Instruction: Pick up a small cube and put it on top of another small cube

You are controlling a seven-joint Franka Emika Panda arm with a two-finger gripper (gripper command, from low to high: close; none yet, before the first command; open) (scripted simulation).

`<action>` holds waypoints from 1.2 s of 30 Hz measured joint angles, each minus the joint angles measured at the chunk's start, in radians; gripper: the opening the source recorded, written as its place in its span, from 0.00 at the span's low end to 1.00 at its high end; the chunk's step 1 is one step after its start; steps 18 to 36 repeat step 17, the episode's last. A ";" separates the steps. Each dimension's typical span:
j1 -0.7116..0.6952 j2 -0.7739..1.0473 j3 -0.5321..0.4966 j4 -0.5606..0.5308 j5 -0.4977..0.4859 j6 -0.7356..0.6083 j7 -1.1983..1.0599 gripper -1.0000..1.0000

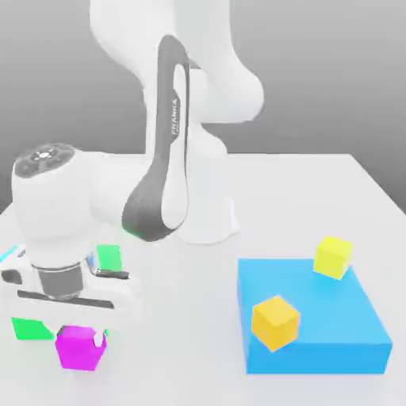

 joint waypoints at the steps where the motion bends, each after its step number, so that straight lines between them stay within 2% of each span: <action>1: -0.008 -0.034 -0.019 -0.002 -0.013 -0.031 0.027 0.00; 4: -0.068 -0.139 -0.071 -0.010 -0.071 -0.124 0.123 0.00; 10: -0.212 -0.353 -0.102 -0.025 -0.227 -0.304 0.348 0.00; 14: -0.221 -0.279 -0.117 -0.062 -0.199 -0.195 0.343 0.00; 15: -0.220 -0.252 -0.119 -0.071 -0.186 -0.161 0.333 1.00; 36: -0.220 -0.252 -0.119 -0.071 -0.186 -0.161 0.333 1.00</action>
